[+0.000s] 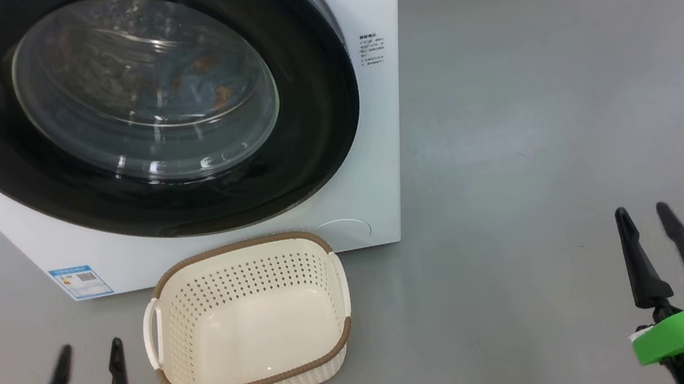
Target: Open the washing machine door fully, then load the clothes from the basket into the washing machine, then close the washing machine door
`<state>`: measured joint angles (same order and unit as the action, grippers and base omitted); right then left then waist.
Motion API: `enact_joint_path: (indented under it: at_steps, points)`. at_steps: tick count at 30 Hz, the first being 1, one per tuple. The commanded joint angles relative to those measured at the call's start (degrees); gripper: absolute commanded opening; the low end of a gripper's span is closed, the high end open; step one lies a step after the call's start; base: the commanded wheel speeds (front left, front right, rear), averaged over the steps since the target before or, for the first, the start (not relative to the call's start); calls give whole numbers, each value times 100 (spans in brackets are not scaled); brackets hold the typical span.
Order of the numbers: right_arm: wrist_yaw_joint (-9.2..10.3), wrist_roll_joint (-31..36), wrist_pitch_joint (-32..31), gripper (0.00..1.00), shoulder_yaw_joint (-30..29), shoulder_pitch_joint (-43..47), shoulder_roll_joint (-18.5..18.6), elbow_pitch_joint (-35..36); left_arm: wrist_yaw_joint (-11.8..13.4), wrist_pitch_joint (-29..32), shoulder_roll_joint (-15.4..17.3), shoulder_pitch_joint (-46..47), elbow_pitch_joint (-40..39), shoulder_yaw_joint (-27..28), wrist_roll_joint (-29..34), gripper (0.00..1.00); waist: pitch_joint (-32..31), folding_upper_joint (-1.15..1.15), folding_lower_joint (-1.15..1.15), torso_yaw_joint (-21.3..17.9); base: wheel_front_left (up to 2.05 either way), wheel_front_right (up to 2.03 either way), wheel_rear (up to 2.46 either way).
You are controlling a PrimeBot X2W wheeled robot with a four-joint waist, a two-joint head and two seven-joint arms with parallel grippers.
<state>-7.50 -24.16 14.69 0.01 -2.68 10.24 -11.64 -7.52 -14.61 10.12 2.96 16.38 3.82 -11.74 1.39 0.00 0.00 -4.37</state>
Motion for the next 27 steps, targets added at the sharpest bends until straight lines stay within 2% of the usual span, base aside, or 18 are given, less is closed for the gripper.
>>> enact_joint_path:
  at_steps: [1,5,12,16,27]
  points:
    - [0,-2,-1,0,1,0,-2,-3,0,1,-3,2,3,0,-2,0,0,0,0,0,0,0,0]
    - [0,-8,-11,0,14,111,-197,-305,0,11,-229,-121,250,-38,-12,0,0,0,0,0,0,0,0]
    - [0,-398,-121,0,-13,94,-221,-293,0,146,-257,-95,224,-5,-459,0,-21,0,13,25,0,0,0]
    - [0,-620,-184,0,-29,79,-234,-294,0,206,-273,-84,209,-2,-717,0,-14,0,1,39,0,0,0]
    - [0,-1226,-360,0,-76,33,-273,-291,1,383,-316,-44,164,18,-1424,0,-22,0,0,77,0,0,0]
